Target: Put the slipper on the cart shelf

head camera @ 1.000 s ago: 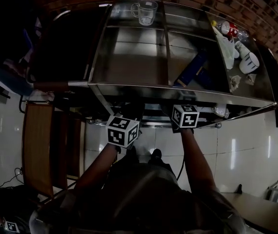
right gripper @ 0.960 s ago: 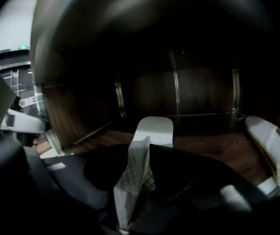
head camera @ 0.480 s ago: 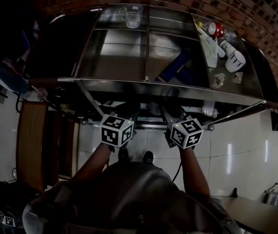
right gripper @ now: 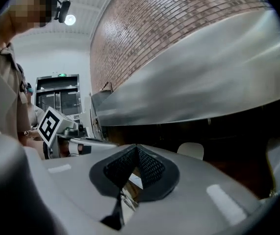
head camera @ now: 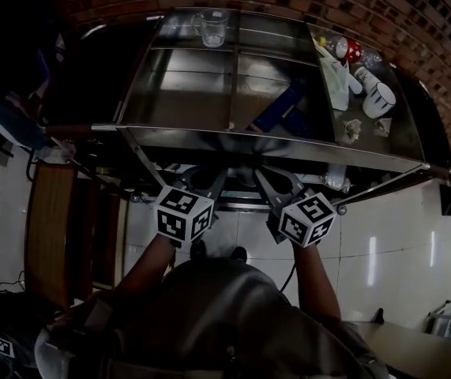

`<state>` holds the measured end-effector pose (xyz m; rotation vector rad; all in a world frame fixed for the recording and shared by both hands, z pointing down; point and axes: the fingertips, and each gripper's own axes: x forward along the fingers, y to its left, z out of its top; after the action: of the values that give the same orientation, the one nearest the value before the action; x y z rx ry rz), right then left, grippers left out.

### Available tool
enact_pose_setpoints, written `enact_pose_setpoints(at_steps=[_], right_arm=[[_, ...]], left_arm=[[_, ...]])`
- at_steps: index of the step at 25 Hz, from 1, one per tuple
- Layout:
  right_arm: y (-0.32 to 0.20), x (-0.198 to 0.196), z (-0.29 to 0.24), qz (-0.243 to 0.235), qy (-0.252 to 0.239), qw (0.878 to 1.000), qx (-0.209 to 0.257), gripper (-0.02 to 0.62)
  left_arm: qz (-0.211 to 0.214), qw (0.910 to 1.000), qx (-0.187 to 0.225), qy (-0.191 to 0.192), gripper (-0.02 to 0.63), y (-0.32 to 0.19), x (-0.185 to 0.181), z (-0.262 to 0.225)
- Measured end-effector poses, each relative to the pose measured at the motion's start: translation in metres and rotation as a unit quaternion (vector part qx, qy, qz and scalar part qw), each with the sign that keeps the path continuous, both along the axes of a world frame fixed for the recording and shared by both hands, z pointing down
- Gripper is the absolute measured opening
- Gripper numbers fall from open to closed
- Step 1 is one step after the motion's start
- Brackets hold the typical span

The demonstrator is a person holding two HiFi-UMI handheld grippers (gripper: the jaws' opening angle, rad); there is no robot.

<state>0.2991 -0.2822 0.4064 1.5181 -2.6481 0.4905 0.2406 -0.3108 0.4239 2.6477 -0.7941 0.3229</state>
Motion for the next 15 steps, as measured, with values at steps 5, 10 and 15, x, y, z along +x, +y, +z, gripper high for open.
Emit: enact_pose_setpoints(at_steps=[5,10,15], right_arm=[[-0.0015,0.0011,0.0009,-0.009,0.0,1.0,-0.004,0.0],[-0.0031,-0.001,-0.0018,-0.016,0.0,1.0,-0.002,0.0],[-0.0031,-0.0008,-0.0034,-0.02,-0.002,1.0,0.0,0.0]], left_arm=[[-0.004,1.0,0.002,0.004,0.008,-0.0009,0.0014,-0.0019],[-0.004,1.0,0.002,0.005,0.008,0.002,0.0035,-0.0025],[-0.003,1.0,0.0,0.006,0.008,0.0037,0.0064,-0.0011]])
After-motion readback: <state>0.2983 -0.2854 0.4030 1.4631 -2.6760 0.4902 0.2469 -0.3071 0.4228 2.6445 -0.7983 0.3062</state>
